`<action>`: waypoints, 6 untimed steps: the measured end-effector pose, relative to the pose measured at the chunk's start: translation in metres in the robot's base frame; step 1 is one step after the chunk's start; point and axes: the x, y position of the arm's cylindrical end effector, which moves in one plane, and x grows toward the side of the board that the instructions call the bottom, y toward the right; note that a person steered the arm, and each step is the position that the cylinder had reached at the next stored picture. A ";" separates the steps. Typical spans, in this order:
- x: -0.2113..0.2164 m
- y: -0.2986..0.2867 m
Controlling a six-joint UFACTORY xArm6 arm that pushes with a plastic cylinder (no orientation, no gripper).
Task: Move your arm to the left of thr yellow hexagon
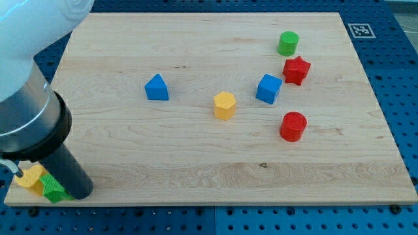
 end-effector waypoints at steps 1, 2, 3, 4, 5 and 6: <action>0.000 0.000; 0.002 0.012; 0.003 0.054; -0.012 0.093; -0.048 0.114; -0.071 0.120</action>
